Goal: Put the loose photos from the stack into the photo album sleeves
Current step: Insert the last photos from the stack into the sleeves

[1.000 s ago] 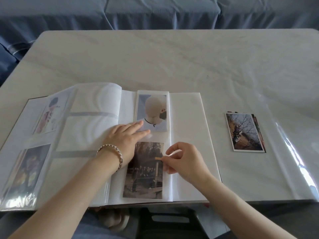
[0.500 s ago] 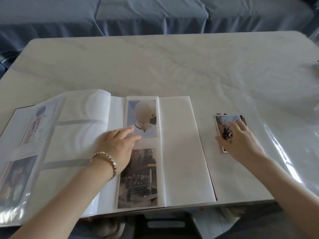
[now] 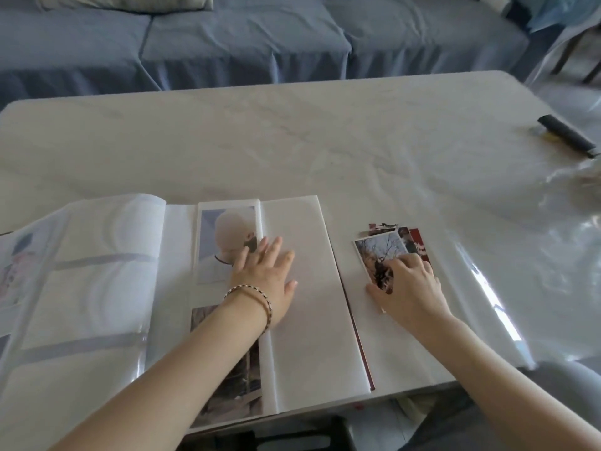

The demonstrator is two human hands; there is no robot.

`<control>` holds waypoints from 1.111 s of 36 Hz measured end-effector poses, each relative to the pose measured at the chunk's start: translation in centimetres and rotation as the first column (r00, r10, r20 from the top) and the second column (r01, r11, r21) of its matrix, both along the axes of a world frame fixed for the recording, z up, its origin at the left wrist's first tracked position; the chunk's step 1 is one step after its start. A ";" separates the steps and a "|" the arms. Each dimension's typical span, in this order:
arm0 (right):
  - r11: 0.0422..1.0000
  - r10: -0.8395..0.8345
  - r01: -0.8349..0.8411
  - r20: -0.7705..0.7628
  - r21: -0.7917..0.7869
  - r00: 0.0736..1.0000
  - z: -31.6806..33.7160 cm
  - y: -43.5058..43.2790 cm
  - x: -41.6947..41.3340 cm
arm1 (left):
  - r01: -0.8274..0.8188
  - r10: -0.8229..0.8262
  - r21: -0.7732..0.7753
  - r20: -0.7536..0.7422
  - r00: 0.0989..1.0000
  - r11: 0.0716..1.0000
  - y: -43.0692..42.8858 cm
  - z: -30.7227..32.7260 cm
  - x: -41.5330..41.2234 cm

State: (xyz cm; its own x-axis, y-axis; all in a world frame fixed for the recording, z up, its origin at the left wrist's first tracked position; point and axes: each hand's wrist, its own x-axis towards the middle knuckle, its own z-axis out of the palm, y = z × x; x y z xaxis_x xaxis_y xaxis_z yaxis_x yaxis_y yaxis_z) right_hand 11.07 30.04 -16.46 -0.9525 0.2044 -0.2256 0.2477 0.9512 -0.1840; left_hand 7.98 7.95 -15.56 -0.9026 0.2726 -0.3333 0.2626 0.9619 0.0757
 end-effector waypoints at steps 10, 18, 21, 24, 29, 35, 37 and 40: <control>0.967 -0.236 0.249 0.170 -0.055 0.957 0.8 0.5 -1.6 | -0.093 0.094 0.012 -0.100 0.991 0.996 -2.6 -1.2 0.8; 0.938 -0.269 0.298 0.171 -0.176 0.948 1.1 0.8 -1.4 | -0.013 0.023 0.059 -0.174 0.985 0.998 -3.2 -0.9 0.7; 0.917 -0.281 0.312 0.152 -0.249 0.948 1.1 0.8 -1.2 | 0.034 -0.023 0.062 -0.178 0.984 0.997 -3.2 -1.0 0.8; 0.916 -0.285 0.310 0.133 -0.254 0.949 0.9 1.1 -1.2 | 0.035 -0.023 0.063 -0.175 0.984 0.997 -3.4 -1.1 1.0; 0.865 -0.311 0.306 0.052 -0.397 0.949 0.0 1.8 -1.0 | 0.020 -0.011 0.055 -0.164 0.986 0.998 -3.8 -1.2 1.4; 0.823 -0.255 0.074 -0.251 -0.563 0.934 0.3 2.0 -0.1 | 0.029 -0.003 0.167 -0.151 0.989 0.986 -4.1 -1.1 1.9; 0.774 -0.229 -0.005 -0.287 -0.633 0.930 1.6 1.2 -0.1 | -0.045 0.092 0.372 -0.108 0.990 0.927 -4.0 -0.7 2.2; 0.657 -0.155 -0.103 -0.268 -0.747 0.951 3.8 -1.0 -0.1 | -0.282 0.225 0.697 0.175 0.959 0.659 -3.9 1.0 2.9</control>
State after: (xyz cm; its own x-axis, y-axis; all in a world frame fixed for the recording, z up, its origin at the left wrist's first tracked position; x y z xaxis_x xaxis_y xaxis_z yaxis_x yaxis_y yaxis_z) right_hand 10.92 29.07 -12.66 -0.9927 0.1158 -0.0344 0.0834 0.4510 -0.8886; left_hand 10.88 4.09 -14.59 -0.9559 0.2155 -0.1994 -0.0164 0.6389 0.7691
